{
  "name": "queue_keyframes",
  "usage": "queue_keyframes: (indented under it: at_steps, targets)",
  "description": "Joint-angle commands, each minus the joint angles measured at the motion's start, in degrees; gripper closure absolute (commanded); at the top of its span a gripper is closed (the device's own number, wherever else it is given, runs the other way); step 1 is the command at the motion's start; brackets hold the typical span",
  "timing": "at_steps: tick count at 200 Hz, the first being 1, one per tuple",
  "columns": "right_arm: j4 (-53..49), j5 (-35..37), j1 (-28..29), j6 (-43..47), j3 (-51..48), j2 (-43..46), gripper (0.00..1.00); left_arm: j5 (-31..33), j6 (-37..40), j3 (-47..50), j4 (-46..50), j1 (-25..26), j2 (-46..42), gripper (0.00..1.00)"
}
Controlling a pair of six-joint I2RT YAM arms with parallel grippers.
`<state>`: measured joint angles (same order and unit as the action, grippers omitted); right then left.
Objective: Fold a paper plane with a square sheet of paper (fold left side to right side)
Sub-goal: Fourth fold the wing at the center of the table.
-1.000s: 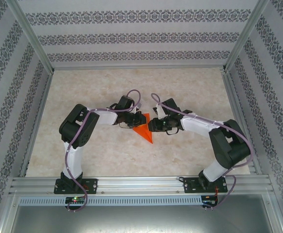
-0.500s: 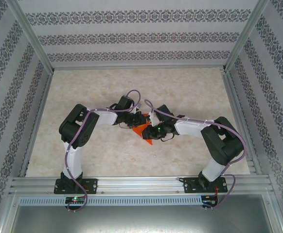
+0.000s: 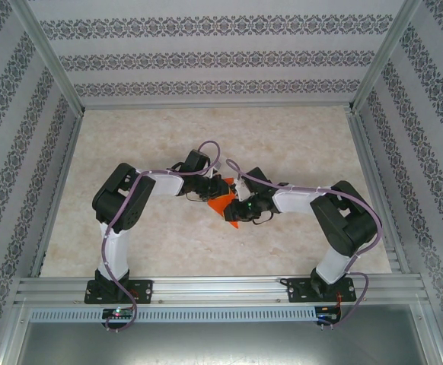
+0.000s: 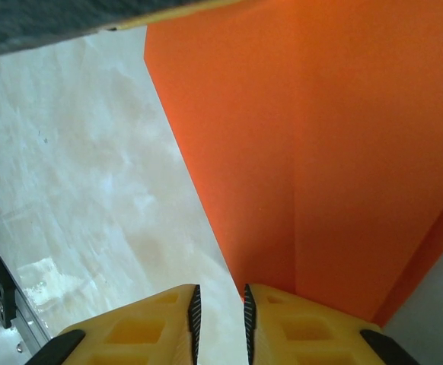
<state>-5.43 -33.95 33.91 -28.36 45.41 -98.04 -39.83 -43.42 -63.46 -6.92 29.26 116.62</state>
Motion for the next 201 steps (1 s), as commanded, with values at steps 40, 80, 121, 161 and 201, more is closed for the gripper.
queue_keyframes:
  at_steps: [40, 80, 121, 161, 201]
  targets:
    - [-1.55, 0.23, 0.81, -0.27, -2.93, -0.05, 0.78, 3.71, 2.11, 1.79, 5.93, 0.5, 0.98, 0.86]
    - [-2.11, 0.56, 0.98, -0.82, -4.87, 0.56, 0.8, 3.9, 2.2, 1.83, 6.25, 0.41, 1.07, 0.87]
    - [-2.47, 0.82, 1.14, -1.52, -7.39, 2.97, 0.83, 4.11, 2.28, 1.83, 6.41, -0.07, 1.16, 0.87]
    - [-2.24, 0.85, 1.16, -2.14, -10.12, 5.26, 0.85, 4.24, 2.33, 1.84, 6.65, -0.25, 1.27, 0.87]
    - [-2.39, 1.03, 1.12, -2.58, -12.27, 6.87, 0.86, 4.32, 2.41, 1.71, 6.86, -0.3, 1.24, 0.87]
